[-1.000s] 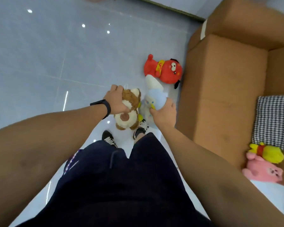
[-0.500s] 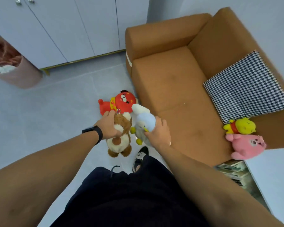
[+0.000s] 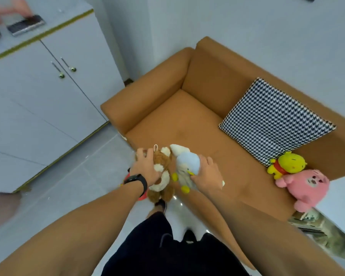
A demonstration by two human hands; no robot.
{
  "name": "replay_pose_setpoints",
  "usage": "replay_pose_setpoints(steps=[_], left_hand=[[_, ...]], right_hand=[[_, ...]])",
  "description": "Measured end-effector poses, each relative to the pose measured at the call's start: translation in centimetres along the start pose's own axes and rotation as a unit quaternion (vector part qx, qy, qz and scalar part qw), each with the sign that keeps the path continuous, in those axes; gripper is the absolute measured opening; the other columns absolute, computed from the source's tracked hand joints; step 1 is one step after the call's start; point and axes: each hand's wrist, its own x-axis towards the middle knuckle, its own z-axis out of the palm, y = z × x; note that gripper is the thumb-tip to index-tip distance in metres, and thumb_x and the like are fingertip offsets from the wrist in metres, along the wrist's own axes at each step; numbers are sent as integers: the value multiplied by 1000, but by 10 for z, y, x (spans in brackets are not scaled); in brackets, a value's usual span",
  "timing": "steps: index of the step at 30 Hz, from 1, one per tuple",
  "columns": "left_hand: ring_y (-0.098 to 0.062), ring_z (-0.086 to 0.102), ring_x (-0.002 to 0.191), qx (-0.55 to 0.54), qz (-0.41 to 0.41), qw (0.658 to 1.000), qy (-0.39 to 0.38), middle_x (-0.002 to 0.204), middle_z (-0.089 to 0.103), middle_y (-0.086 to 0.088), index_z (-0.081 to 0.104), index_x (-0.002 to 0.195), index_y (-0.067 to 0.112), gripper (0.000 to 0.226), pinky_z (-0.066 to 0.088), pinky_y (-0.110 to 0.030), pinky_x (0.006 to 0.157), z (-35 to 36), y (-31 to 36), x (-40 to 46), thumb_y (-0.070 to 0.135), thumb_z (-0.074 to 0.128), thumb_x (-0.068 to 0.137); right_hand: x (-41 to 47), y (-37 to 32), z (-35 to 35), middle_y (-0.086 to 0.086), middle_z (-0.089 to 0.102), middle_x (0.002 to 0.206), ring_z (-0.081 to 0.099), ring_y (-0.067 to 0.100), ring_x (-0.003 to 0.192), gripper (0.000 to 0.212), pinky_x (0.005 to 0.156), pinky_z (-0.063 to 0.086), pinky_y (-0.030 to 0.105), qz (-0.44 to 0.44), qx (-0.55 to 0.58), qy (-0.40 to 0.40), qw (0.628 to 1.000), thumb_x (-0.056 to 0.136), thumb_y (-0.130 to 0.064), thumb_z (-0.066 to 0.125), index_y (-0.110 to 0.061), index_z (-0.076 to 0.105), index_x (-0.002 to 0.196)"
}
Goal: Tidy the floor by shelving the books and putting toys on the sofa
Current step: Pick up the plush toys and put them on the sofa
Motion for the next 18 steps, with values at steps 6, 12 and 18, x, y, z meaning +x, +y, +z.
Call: replay_pose_setpoints(steps=[6, 12, 18], left_hand=[[-36, 63, 91, 10, 24, 998, -50, 140, 28, 1, 31, 134, 40, 68, 57, -45, 77, -36, 22, 143, 25, 69, 79], [-33, 62, 90, 61, 7, 997, -53, 155, 15, 1, 23, 148, 48, 82, 55, -38, 79, -46, 59, 298, 12, 62, 86], [-36, 61, 101, 191, 161, 966, -60, 152, 20, -4, 22, 149, 38, 72, 47, -38, 72, -16, 126, 491, 26, 59, 89]], right_hand=[[103, -3, -28, -3, 49, 116, 51, 27, 99, 70, 76, 46, 41, 69, -45, 40, 996, 79, -36, 72, -29, 42, 142], [213, 1, -41, -2, 48, 119, 50, 27, 105, 70, 83, 47, 42, 120, -37, 46, 991, 77, -21, 69, -26, 43, 143], [383, 49, -19, -6, 44, 125, 46, 22, 113, 66, 82, 40, 35, 63, -106, 5, 992, 85, -23, 63, -31, 36, 145]])
